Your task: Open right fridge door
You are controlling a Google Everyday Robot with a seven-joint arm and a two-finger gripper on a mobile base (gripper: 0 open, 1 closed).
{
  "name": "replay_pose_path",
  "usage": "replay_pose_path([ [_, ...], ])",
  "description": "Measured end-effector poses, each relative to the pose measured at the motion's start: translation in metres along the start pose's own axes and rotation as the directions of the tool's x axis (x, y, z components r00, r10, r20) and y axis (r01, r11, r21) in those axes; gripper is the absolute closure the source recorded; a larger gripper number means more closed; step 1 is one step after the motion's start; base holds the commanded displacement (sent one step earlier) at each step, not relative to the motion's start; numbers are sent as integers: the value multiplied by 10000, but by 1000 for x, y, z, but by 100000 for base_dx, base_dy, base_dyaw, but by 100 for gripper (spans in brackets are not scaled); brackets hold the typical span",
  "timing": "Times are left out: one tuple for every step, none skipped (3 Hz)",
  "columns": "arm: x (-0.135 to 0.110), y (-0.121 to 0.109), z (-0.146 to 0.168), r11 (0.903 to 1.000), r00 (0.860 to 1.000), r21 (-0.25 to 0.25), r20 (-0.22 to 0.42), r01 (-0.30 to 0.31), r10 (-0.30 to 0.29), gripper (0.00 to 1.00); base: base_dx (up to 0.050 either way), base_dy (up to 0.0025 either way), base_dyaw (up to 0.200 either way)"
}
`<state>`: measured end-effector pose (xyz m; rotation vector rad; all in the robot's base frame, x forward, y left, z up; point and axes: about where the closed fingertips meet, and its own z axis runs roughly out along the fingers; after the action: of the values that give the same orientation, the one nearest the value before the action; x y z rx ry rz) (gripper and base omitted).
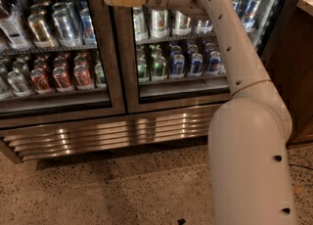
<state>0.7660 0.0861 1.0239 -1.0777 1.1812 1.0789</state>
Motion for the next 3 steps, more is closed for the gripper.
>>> replay_pose_path([
  [0, 0, 0, 10000, 10000, 0, 0, 0, 0, 47, 0, 0, 0],
  [0, 0, 0, 10000, 10000, -1, 0, 0, 0, 72, 0, 0, 0],
  [0, 0, 0, 10000, 10000, -2, 0, 0, 0, 95, 0, 0, 0],
])
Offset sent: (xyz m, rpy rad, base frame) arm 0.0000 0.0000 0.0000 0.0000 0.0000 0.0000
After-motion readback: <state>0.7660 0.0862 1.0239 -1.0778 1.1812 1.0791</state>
